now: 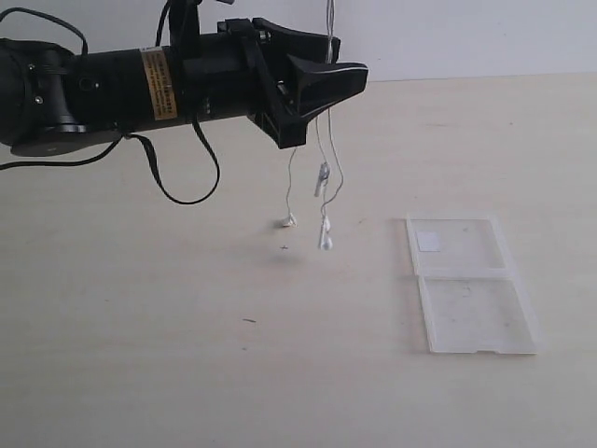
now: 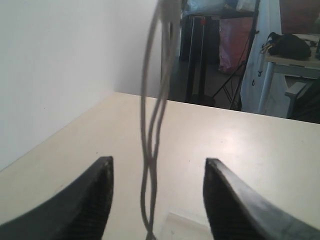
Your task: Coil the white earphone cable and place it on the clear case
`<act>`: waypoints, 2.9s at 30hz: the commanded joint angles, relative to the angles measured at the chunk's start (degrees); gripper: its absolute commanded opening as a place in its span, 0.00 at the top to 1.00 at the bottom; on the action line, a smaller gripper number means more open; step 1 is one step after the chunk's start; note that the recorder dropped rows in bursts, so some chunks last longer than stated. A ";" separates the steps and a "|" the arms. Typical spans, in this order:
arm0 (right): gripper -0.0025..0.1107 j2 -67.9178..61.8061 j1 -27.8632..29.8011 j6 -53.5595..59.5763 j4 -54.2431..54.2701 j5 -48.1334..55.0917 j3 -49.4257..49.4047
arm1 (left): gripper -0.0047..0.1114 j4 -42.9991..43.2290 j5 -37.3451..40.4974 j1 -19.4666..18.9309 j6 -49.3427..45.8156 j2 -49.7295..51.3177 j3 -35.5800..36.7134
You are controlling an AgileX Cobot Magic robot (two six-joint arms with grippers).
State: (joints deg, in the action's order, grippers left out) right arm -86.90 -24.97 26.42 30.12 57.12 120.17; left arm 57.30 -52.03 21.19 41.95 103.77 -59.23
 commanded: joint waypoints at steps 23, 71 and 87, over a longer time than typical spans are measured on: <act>0.98 0.09 0.00 0.49 -0.27 0.02 0.35 | 0.67 0.63 4.36 0.22 0.32 0.07 -0.24; 0.98 2.01 0.12 -21.18 -49.99 12.84 -0.80 | 0.96 30.98 6.44 -0.68 30.54 -13.60 -0.24; 0.98 2.01 0.12 -28.94 -57.31 3.12 -21.61 | 0.96 33.80 5.17 -0.68 34.98 -15.82 -0.24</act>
State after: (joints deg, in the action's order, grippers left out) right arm -84.81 -24.97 -0.83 -26.31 64.39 101.56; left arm 90.40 -45.90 20.63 75.84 88.61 -59.23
